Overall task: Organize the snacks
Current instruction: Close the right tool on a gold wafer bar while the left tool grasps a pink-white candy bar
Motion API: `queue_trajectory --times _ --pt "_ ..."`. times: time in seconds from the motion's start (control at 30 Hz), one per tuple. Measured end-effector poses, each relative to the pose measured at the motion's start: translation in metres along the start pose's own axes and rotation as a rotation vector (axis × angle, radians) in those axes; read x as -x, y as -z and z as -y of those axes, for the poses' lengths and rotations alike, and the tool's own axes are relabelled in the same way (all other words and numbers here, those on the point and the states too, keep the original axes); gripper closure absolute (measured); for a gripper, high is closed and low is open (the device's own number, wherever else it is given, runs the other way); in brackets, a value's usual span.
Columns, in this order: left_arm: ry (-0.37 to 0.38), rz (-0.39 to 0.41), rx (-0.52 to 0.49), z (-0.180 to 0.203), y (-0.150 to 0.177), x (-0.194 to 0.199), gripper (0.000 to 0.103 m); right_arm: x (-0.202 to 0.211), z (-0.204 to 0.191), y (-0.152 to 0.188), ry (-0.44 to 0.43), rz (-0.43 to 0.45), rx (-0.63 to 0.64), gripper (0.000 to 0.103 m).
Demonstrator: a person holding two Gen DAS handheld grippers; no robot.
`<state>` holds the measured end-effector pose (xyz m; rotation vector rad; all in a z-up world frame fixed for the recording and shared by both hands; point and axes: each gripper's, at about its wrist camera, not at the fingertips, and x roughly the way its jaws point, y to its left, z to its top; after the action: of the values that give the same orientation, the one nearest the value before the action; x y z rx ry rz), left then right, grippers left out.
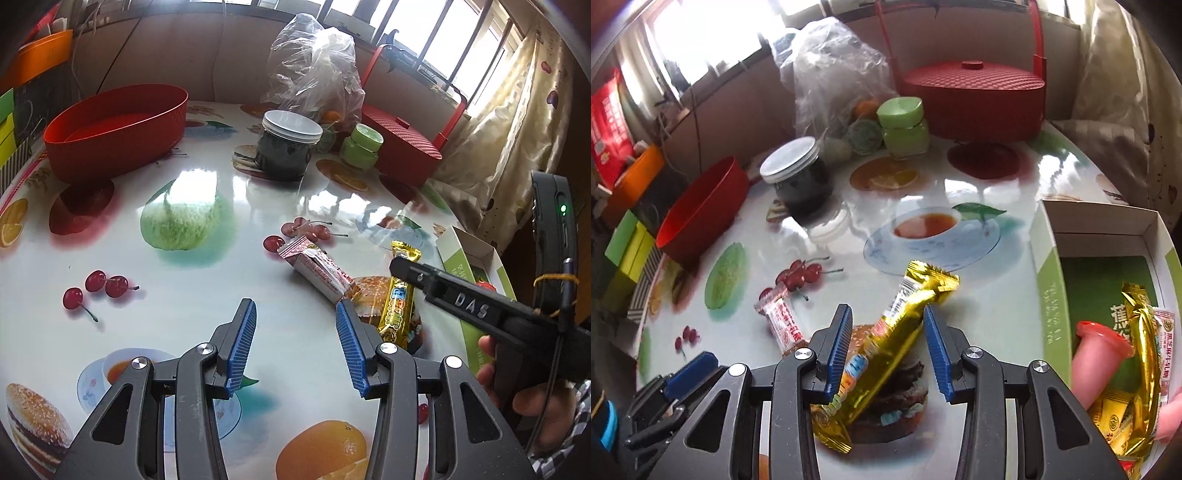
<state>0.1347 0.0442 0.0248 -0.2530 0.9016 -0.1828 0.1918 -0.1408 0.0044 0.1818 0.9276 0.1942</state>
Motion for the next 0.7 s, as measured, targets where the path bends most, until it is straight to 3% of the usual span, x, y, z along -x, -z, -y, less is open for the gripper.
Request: queue_trajectory --times 0.2,0.47,0.6,0.7 --pt "-0.003 -0.012 -0.003 0.000 0.000 -0.004 0.057 -0.006 -0.003 0.013 0.030 -0.026 0.036 0.063" --pt "-0.007 -0.027 -0.006 0.006 -0.009 -0.013 0.057 0.000 -0.018 0.032 0.135 -0.016 0.149 0.063" --pt "-0.001 -0.040 -0.010 0.013 -0.016 -0.022 0.057 0.006 -0.016 0.040 0.122 -0.008 0.154 0.063" --pt "-0.011 -0.044 -0.014 0.019 -0.022 -0.030 0.057 0.009 -0.013 0.042 0.125 0.004 0.148 0.072"
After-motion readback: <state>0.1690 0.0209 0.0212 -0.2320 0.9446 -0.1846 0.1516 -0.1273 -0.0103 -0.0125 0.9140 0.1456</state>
